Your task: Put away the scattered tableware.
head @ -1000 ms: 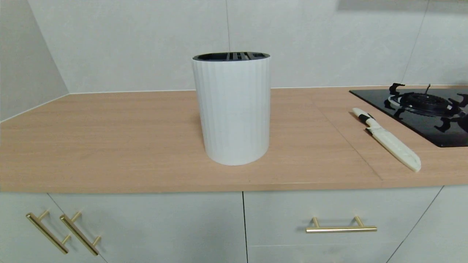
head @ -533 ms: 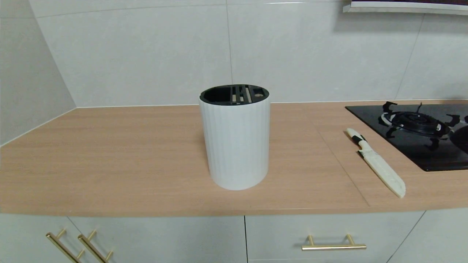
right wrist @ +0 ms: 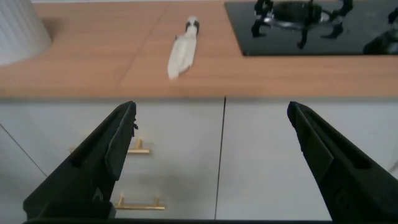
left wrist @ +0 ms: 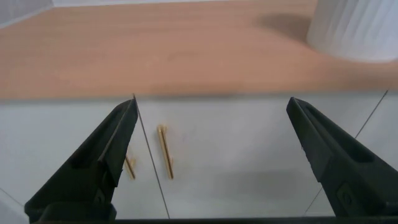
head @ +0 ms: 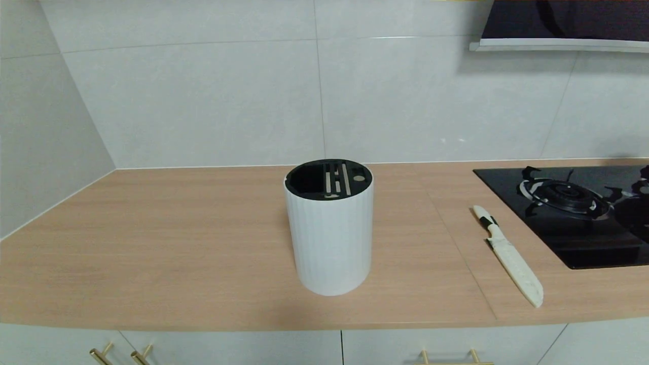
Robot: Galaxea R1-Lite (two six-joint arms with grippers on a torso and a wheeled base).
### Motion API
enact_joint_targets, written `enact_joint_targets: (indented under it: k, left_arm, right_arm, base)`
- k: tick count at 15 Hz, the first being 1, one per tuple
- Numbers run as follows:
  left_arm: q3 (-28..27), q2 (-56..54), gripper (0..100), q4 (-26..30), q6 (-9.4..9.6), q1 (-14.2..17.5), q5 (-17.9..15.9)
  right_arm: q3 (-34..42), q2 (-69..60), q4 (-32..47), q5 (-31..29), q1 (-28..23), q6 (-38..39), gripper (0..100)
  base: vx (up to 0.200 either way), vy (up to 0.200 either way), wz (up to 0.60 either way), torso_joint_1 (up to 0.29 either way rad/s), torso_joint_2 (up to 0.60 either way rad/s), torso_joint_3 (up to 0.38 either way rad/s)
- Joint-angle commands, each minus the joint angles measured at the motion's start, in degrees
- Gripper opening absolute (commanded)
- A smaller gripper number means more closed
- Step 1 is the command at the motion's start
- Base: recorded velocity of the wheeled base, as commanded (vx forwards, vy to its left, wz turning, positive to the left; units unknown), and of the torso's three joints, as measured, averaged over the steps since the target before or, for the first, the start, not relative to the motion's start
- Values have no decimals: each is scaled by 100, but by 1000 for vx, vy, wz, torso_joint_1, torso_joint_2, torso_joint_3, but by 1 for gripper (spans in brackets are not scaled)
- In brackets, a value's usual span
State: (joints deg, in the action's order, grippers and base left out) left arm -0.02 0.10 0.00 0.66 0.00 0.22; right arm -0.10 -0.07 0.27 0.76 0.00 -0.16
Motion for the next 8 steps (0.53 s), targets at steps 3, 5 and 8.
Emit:
enact_joint_targets:
  k: [3,5,8]
  left_arm:
    - [2,8,100,0,4,0,4]
    - [2,8,100,0,4,0,4]
    - [2,8,100,0,-4,0,-4]
  right_arm:
    - [1,7,0,4,0,-2,100]
    - [1,7,0,4,0,-2,100]
    - [1,7,0,4,0,-2,100]
  base:
    - [0,0,0,242,-536,-286]
    - [0,0,0,254,-549,-288]
    - [0,0,0,273,-577,-312]
